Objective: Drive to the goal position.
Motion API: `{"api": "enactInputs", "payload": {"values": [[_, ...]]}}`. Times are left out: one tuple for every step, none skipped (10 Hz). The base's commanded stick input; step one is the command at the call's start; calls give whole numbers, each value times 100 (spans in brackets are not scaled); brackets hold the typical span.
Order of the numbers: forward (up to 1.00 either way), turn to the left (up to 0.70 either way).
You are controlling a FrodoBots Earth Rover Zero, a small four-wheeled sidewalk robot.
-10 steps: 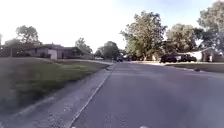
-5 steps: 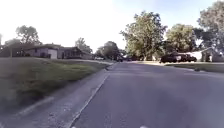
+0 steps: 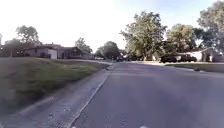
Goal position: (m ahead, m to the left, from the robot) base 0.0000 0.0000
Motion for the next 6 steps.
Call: {"api": "enactInputs", "payload": {"values": [[6, 0], [6, 0], [6, 0], [6, 0], [6, 0], [6, 0]]}}
